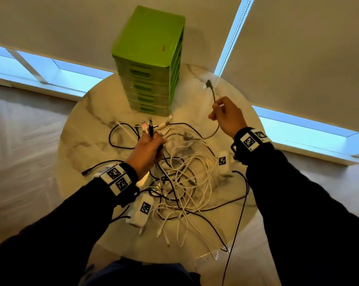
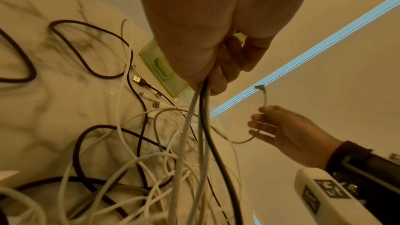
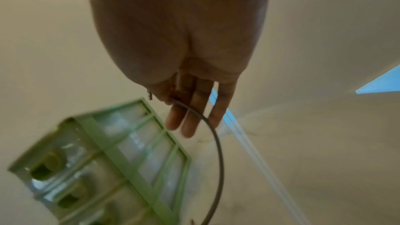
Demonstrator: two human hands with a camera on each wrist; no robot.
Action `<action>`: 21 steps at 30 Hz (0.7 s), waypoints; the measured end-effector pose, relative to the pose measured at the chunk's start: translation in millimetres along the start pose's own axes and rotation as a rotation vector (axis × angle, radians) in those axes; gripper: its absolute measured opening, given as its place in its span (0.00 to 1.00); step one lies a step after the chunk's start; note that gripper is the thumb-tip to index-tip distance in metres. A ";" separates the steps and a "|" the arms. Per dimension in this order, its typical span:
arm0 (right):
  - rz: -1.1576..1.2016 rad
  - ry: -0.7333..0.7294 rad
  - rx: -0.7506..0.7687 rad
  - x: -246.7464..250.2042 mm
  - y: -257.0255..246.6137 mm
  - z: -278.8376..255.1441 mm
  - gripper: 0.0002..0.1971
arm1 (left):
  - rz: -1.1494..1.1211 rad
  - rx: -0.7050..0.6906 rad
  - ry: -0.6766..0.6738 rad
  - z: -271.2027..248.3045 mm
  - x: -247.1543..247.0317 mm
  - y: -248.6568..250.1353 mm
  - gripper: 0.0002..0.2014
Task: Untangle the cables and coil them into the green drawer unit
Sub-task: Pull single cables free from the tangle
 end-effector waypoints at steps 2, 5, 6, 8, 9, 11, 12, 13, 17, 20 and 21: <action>0.174 0.000 0.049 18.7 -26.9 -10.9 0.05 | -0.070 0.006 0.002 -3.0 -6.2 3.9 0.20; 0.297 -0.050 0.155 26.0 -59.7 -46.3 0.03 | -0.190 0.019 0.029 -7.7 -15.8 9.0 0.13; 0.286 -0.068 0.192 20.4 -66.7 -61.5 0.03 | -0.231 0.018 0.037 -8.3 -18.6 10.7 0.14; 0.236 -0.100 0.263 1.5 -74.0 -95.0 0.04 | -0.302 0.020 0.064 -10.7 -23.6 12.4 0.19; 0.207 -0.114 0.289 -10.4 -74.8 -111.7 0.04 | -0.333 0.019 0.076 -12.3 -25.7 12.6 0.20; 0.161 -0.135 0.306 -34.5 -73.1 -138.7 0.04 | -0.394 0.009 0.096 -17.3 -29.3 16.1 0.20; 0.146 -0.139 0.299 -45.3 -70.4 -148.6 0.03 | -0.426 0.006 0.105 -20.4 -30.5 18.0 0.20; 0.134 -0.135 0.289 -54.9 -68.0 -157.6 0.03 | -0.454 0.000 0.119 -24.4 -29.7 19.9 0.19; 0.105 -0.145 0.249 -81.6 -61.7 -180.1 0.04 | -0.474 -0.039 0.111 -39.0 -30.8 30.8 0.16; 0.082 -0.121 0.245 -87.4 -65.5 -191.6 0.05 | -0.314 -0.107 0.019 -49.4 -33.8 38.0 0.08; 0.096 -0.123 0.242 -87.6 -68.0 -194.3 0.05 | -0.256 -0.118 0.007 -51.5 -31.6 37.1 0.07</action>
Point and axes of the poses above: each hand's wrist, its own z-axis towards the middle knuckle, its own x-axis out of the back of the hand, y = z × x, the point moved 8 cm from there along z, towards the middle knuckle, and after that the axes turned 9 degrees about -x, right-handed, at the moved point
